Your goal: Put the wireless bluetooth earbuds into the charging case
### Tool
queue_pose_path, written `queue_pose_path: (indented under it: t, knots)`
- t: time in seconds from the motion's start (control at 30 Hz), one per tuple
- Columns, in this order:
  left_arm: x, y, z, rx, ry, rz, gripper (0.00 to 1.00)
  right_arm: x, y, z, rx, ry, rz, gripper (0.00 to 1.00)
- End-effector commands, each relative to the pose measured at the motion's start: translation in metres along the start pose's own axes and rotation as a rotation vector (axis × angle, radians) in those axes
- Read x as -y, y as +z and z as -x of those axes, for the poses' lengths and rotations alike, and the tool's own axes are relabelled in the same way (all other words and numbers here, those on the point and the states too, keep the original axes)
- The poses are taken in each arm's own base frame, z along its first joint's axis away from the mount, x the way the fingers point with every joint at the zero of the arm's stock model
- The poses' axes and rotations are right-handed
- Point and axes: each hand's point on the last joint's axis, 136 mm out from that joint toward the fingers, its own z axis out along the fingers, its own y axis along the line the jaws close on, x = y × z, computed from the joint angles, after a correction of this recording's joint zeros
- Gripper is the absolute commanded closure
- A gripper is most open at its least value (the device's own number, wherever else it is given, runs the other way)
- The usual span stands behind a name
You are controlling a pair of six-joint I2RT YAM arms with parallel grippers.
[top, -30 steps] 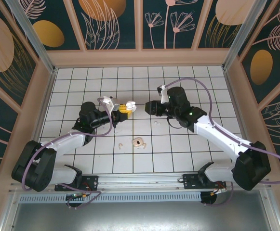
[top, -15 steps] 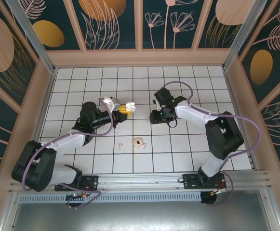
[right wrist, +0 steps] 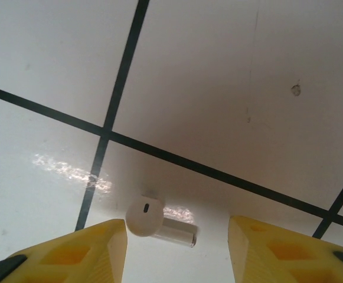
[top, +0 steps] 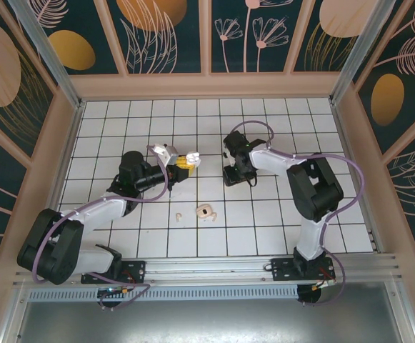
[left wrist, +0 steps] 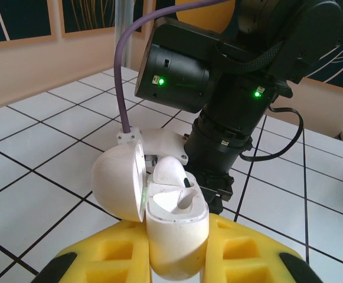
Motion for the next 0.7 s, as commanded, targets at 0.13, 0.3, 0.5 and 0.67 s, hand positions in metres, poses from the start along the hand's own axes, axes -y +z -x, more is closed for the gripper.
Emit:
queue_pose_path:
  t: [0.13,0.3,0.5,0.67]
  knots:
    - [0.003,0.002,0.018,0.030,0.052,-0.008,0.84,0.011,0.008,0.010,0.011,0.004,-0.063,0.51]
    - [0.002,0.002,0.018,0.029,0.052,-0.005,0.84,0.022,0.007,0.016,0.036,0.040,-0.111,0.53]
    - [0.002,0.002,0.018,0.028,0.050,-0.004,0.84,0.025,0.001,0.022,0.050,0.084,-0.107,0.55]
    - [0.002,0.002,0.017,0.026,0.049,-0.002,0.84,0.005,-0.016,0.026,0.068,0.149,0.010,0.55]
